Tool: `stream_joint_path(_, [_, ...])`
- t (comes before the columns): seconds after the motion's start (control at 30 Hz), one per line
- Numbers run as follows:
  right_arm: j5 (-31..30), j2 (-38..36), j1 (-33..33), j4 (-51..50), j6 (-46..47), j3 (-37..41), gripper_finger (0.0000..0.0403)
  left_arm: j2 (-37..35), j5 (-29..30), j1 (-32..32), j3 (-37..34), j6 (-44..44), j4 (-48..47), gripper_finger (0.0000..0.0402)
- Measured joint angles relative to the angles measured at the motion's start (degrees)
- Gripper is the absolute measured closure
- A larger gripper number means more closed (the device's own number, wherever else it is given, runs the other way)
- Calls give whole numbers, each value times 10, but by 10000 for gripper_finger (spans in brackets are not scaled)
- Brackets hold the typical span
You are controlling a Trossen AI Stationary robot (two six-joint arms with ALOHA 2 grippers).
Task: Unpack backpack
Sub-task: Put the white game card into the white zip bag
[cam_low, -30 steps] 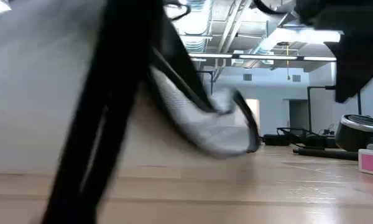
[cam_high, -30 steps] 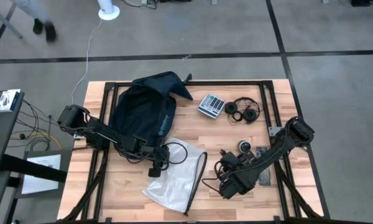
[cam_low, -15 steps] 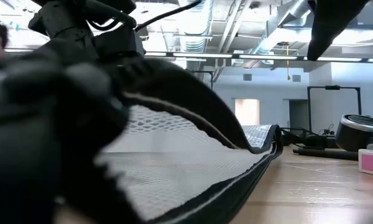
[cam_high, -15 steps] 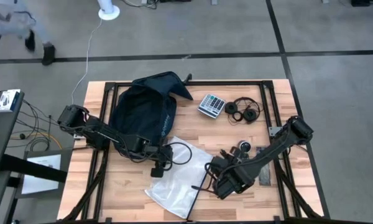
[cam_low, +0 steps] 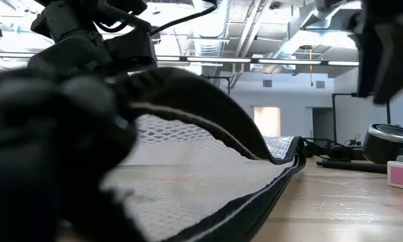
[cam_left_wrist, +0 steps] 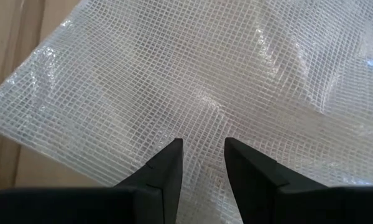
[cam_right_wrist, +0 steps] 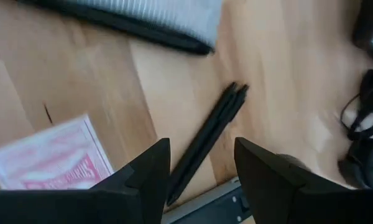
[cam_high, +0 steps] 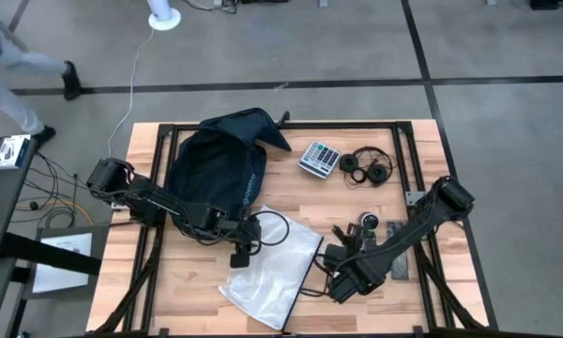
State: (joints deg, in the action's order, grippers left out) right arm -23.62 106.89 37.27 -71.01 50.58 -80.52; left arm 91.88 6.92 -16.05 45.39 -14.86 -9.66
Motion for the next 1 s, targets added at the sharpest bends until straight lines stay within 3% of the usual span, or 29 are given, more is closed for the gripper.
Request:
stream_joint_path(0.3, [-12,0,-10,249,-155,112,235,0,-1,0,9,-45,0,295])
stream_joint_path(0.53, [-89,0,-25,275,-223,124,235,-1,0,1,44,-62,2,295])
stream_joint_path(1.0, [-96,0,-60,360,-395,124,235,-1,0,-1,61,-118,3,295])
